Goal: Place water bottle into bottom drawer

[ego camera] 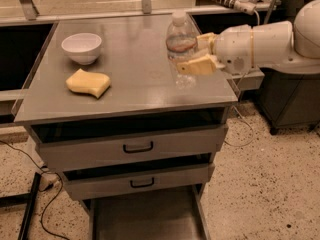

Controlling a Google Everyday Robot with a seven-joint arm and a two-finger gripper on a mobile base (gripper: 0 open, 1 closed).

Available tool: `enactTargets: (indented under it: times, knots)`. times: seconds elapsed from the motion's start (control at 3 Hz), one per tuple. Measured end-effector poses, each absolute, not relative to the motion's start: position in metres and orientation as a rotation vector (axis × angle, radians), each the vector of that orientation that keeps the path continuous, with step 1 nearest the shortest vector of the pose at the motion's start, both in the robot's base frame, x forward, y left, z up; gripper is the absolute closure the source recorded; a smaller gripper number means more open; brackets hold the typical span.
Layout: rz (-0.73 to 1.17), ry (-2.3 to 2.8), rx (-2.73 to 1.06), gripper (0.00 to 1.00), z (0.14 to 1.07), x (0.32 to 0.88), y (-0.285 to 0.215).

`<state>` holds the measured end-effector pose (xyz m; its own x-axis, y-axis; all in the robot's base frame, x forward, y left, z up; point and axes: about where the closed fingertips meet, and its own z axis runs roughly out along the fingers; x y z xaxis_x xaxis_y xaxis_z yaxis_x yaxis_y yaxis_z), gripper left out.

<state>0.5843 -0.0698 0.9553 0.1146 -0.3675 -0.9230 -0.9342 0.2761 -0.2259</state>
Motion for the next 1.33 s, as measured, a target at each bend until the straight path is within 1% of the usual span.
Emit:
enactTargets:
  times: [0.33,0.67,1.0,1.33]
  knots:
    - [0.63,1.487,-1.256,1.0,0.945,0.541,-0.099]
    - [0.614,1.51,-1.236,1.0,0.933,0.503,-0.117]
    - [0.606,1.546,-1.214,1.0,0.909,0.474,-0.125]
    - [0.633,1.614,-1.191,1.0,0.858,0.455,-0.119]
